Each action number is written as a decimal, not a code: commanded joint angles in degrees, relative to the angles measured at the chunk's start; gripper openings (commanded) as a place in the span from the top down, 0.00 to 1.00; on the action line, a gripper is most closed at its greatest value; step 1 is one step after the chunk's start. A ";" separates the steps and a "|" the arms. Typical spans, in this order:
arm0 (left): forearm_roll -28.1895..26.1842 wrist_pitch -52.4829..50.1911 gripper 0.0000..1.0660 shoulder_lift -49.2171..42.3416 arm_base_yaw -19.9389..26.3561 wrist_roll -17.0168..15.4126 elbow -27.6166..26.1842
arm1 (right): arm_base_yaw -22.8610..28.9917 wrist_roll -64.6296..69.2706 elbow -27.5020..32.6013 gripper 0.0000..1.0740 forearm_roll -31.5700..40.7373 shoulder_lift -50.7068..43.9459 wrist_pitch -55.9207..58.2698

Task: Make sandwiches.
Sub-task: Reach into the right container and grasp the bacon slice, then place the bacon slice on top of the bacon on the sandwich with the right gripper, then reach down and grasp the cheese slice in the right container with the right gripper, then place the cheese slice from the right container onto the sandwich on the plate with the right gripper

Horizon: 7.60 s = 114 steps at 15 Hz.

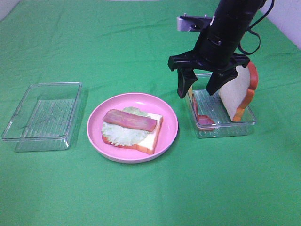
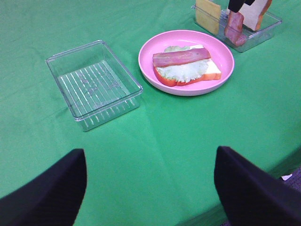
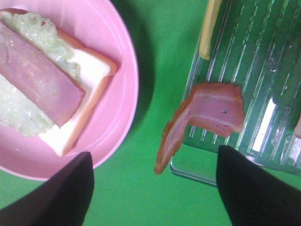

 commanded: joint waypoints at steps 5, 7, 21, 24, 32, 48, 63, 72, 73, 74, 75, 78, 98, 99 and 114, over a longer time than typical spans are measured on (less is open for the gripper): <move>-0.46 -0.69 0.32 -1.15 -0.06 0.00 0.34 | -0.06 0.29 -1.43 0.46 -2.35 6.07 -2.64; -0.46 -0.69 0.32 -1.15 -0.06 0.00 0.34 | -0.06 0.29 -1.43 0.53 -2.46 6.82 -2.86; -0.46 -0.69 0.32 -1.15 -0.06 0.00 0.34 | -0.06 0.17 -2.29 1.00 -1.38 -3.84 10.14; -0.46 -0.69 0.32 -1.15 -0.06 0.00 0.34 | -0.06 -2.81 -2.52 1.00 4.98 -5.21 13.52; -0.46 -0.69 0.32 -1.15 -0.06 0.00 0.34 | 0.00 -18.33 -2.52 1.00 36.38 -4.93 3.61; -0.46 -0.69 0.32 -1.15 -0.06 0.00 0.34 | 7.28 -14.15 -2.52 1.00 32.20 10.54 -12.61; -0.46 -0.69 0.32 -1.15 -0.06 0.00 0.34 | 7.22 -0.74 -11.23 0.39 7.91 8.77 -1.20; -0.46 -0.69 0.32 -1.15 -0.06 0.00 0.34 | 2.29 7.39 -25.67 0.49 -7.56 12.72 10.66; -0.46 -0.69 0.32 -1.15 -0.06 0.00 0.34 | 1.43 7.10 -26.53 0.49 -7.33 13.75 10.71; -0.46 -0.69 0.32 -1.15 -0.06 0.00 0.34 | 1.09 6.99 -27.27 0.49 -7.05 14.73 10.66; -0.46 -0.69 0.32 -1.15 -0.06 0.00 0.34 | 0.52 6.36 -28.25 0.49 -6.76 15.76 10.71; -0.46 -0.69 0.32 -1.15 -0.06 0.00 0.34 | 0.52 6.02 -30.37 0.49 -6.53 19.02 10.66; -0.46 -0.69 0.32 -1.15 -0.06 0.00 0.34 | 0.52 6.07 -36.15 1.00 -9.57 20.28 16.44; -0.46 -0.69 0.32 -1.15 -0.06 0.00 0.34 | 0.52 5.67 -36.21 1.00 -7.96 18.96 16.39; -0.46 -0.69 0.32 -1.15 -0.06 0.00 0.34 | 4.81 -18.05 -19.82 1.00 33.86 17.36 13.01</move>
